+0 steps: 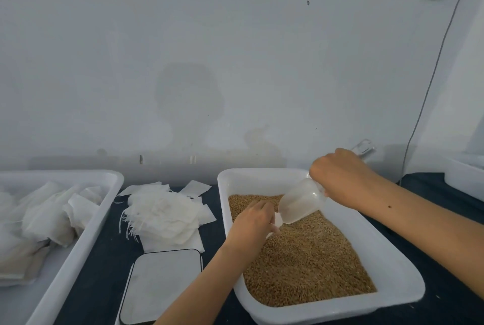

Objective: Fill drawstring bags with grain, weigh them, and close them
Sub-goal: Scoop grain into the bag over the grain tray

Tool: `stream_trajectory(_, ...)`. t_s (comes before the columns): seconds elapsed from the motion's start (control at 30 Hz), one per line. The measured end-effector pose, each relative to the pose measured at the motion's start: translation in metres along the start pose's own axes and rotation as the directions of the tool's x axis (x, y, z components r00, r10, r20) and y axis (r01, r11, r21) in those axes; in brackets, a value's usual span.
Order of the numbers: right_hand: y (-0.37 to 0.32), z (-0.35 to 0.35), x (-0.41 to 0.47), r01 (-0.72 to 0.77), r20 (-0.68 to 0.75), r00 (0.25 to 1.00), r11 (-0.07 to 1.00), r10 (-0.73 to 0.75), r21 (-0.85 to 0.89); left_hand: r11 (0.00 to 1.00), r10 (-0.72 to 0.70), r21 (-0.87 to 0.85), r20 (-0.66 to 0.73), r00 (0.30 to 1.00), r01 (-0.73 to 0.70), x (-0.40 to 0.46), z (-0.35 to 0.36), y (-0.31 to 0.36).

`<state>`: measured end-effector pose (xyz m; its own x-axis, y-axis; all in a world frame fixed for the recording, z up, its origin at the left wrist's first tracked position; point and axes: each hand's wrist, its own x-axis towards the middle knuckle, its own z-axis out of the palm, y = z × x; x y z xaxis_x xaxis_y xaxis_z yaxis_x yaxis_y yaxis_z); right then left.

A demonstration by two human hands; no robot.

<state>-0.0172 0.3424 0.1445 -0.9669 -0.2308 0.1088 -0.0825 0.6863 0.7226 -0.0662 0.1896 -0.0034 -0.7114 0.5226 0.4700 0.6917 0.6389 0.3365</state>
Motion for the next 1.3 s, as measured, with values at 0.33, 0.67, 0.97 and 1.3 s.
stream_trajectory(0.33,-0.034,0.078,-0.022,-0.377,0.382,0.901,0.81,0.207,0.45,0.872,-0.31,-0.418,-0.073,0.948,0.253,-0.001,-0.012,-0.005)
stream_trajectory(0.67,-0.094,0.111,-0.023,-0.368,0.403,0.903,0.754,0.15,0.545,0.706,-0.394,-0.646,-0.016,0.919,0.291,-0.003,-0.017,-0.008)
stream_trajectory(0.97,-0.098,0.039,-0.008,-0.052,0.107,0.984,-0.35,0.14,0.935,0.589,-0.299,-0.807,-0.171,0.939,0.04,-0.014,-0.054,-0.006)
stream_trajectory(1.3,-0.172,-0.039,0.018,0.056,0.098,0.932,-0.406,0.349,0.912,0.63,-0.596,-0.75,-0.302,0.744,0.2,-0.099,-0.093,-0.036)
